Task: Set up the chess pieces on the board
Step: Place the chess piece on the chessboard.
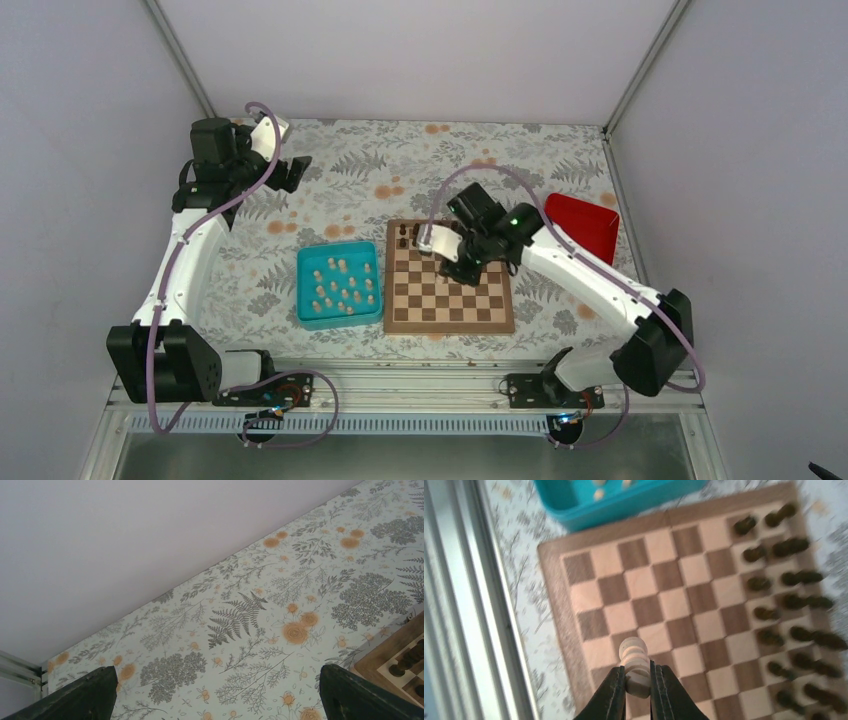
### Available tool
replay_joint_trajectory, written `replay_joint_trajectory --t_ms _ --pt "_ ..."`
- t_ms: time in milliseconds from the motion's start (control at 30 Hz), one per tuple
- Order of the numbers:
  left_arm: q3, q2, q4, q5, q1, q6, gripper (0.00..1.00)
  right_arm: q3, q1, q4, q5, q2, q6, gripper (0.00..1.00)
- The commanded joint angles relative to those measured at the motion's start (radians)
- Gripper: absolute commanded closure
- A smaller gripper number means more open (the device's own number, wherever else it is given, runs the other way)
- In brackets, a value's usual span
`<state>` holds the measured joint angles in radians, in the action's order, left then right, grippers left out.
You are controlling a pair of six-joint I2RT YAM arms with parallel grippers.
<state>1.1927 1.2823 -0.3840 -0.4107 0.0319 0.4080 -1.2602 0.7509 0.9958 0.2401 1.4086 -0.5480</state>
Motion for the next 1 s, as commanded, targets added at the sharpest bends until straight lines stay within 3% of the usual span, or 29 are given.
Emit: replay_joint_trajectory --t_ms 0,267,967 --pt "0.013 -0.018 0.0 0.001 0.006 0.011 0.0 0.132 -0.007 0.0 0.025 -0.071 0.012 0.96" --pt "-0.008 -0.026 0.003 0.008 0.01 0.014 0.0 0.281 -0.01 -0.053 0.034 -0.105 0.002 0.96" --pt "-0.013 -0.025 0.002 -0.007 0.019 0.017 0.0 0.355 -0.01 -0.119 -0.002 -0.058 0.006 0.96"
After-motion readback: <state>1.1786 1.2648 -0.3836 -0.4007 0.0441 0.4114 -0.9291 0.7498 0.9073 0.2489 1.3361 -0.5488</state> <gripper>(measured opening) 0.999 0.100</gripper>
